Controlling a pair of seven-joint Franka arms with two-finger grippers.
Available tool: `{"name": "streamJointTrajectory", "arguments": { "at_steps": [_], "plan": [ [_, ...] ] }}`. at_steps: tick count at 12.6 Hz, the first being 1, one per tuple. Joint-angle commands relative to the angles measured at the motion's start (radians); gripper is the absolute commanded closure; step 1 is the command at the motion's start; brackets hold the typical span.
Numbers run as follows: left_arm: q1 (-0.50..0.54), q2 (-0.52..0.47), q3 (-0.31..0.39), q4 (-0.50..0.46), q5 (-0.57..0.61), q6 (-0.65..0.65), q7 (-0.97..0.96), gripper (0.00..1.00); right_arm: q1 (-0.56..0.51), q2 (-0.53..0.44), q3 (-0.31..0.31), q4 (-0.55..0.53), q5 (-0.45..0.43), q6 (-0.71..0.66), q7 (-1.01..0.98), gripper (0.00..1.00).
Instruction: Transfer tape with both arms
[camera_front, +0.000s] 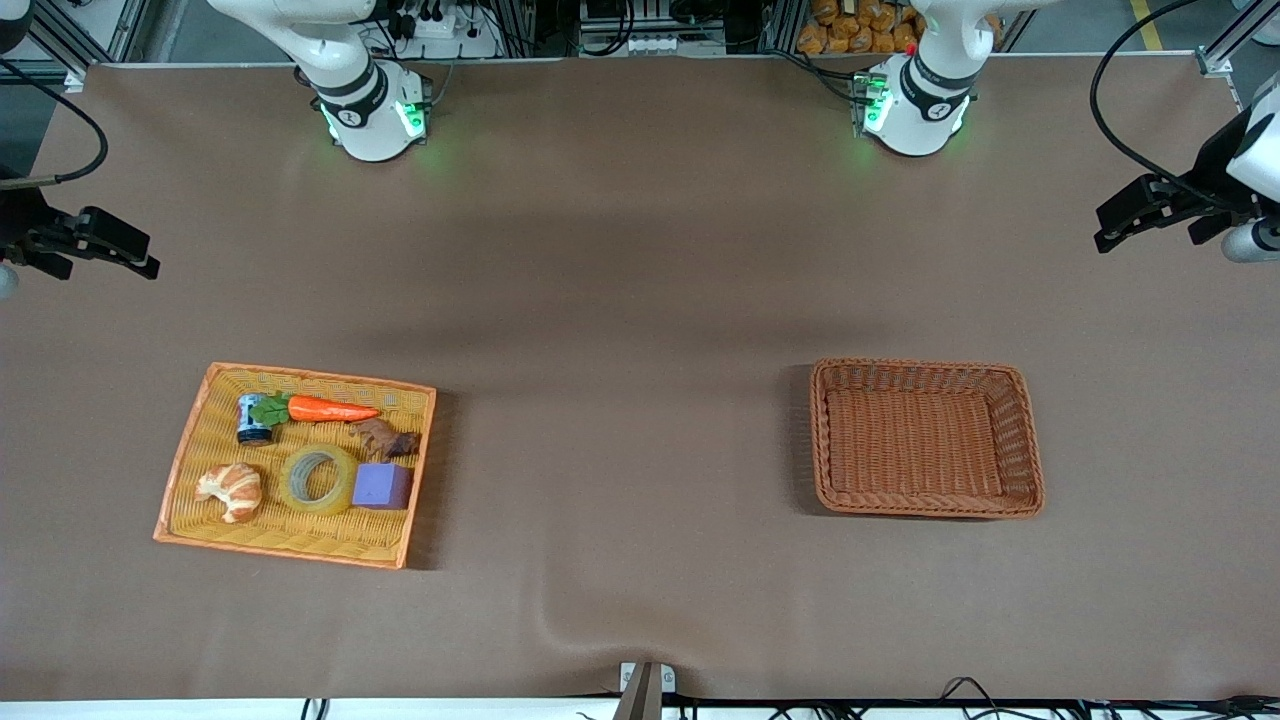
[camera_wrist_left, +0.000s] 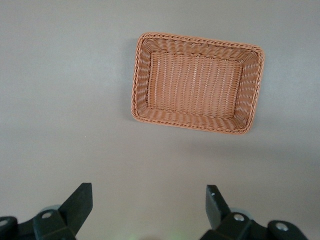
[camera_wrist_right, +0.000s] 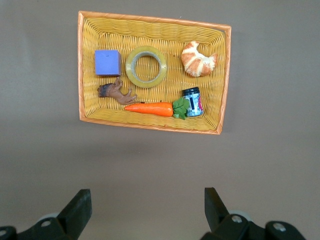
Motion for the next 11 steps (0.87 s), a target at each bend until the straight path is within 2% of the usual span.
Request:
{"name": "streamJointTrajectory", "arguments": {
  "at_steps": [1,11],
  "plan": [
    [0.010,-0.002,-0.004,0.009,-0.021,-0.011,0.018,0.00,0.009,-0.009,0.000,-0.004,-0.017,-0.009,0.019,0.00],
    [0.017,0.005,0.010,0.021,-0.021,-0.019,0.030,0.00,0.007,0.021,-0.001,-0.015,-0.017,-0.004,0.017,0.00]
  ]
}}
